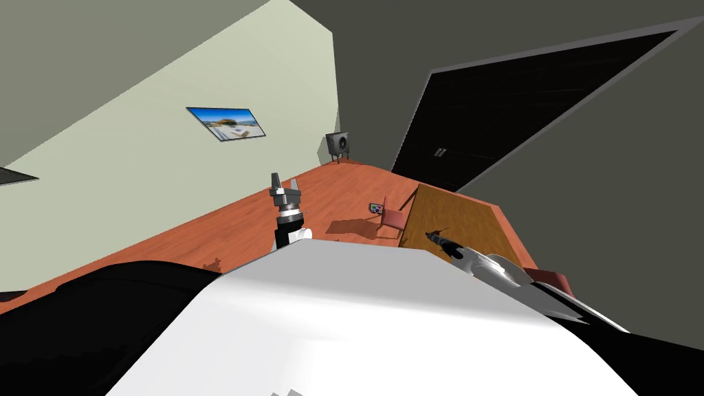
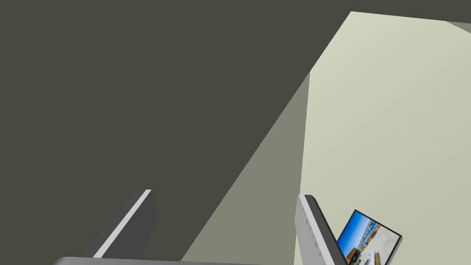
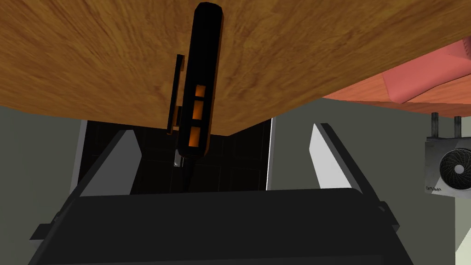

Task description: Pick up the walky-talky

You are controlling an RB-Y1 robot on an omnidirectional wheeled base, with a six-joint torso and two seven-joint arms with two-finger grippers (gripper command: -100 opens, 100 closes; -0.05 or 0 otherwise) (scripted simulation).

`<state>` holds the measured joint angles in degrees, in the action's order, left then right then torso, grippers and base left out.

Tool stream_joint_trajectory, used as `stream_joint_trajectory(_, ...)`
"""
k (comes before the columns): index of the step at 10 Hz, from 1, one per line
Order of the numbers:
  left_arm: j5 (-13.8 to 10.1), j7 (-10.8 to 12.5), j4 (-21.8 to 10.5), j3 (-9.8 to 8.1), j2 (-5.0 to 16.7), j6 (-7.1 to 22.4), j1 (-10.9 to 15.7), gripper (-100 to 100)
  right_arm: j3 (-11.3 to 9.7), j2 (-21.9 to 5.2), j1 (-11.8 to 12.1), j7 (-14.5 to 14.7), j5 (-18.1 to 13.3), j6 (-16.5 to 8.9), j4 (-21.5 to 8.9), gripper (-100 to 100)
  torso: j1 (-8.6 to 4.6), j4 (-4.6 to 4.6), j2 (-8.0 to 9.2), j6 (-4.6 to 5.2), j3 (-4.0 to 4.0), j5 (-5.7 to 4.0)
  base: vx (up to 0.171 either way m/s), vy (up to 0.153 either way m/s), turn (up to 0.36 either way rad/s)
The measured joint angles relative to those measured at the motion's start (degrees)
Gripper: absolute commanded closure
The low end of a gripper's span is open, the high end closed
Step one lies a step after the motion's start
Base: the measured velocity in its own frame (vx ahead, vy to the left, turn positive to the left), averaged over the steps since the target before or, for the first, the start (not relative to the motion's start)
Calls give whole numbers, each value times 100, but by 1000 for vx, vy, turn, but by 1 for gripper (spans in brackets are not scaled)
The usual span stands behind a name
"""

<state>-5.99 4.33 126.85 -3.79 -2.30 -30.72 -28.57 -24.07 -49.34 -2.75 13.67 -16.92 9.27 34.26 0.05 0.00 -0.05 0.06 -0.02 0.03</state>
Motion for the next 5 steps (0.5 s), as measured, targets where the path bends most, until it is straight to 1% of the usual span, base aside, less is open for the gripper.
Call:
stream_joint_trajectory(1, 0, 0, 0, 0, 0, 0, 0, 0, 0, 8, -81, 14, -37, -10, -109, -100, -2, -1, -1, 2, -1, -2, 16, 2, -17)
stream_joint_trajectory(2, 0, 0, 0, 0, 0, 0, 0, 0, 20, 35, -147, 61, -56, 76, -296, -100, -4, 0, 5, 3, 2, -2, 18, 6, 47)
stream_joint_trajectory(3, 0, 0, 0, 0, 0, 0, 0, 0, 19, -17, -102, 80, -79, 51, -292, -100, -3, 1, 7, 2, 3, -1, 16, 4, 35)
stream_joint_trajectory(4, 0, 0, 0, 0, 0, 0, 0, 0, 10, 8, -214, 111, -112, 98, -509, -100, -3, 1, 6, 1, 3, -2, 29, 17, 93)
stream_joint_trajectory(5, 0, 0, 0, 0, 0, 0, 0, 0, -27, -44, -266, 129, -161, 112, -638, -100, 1, 0, 2, 0, 1, 0, 17, 7, 22)
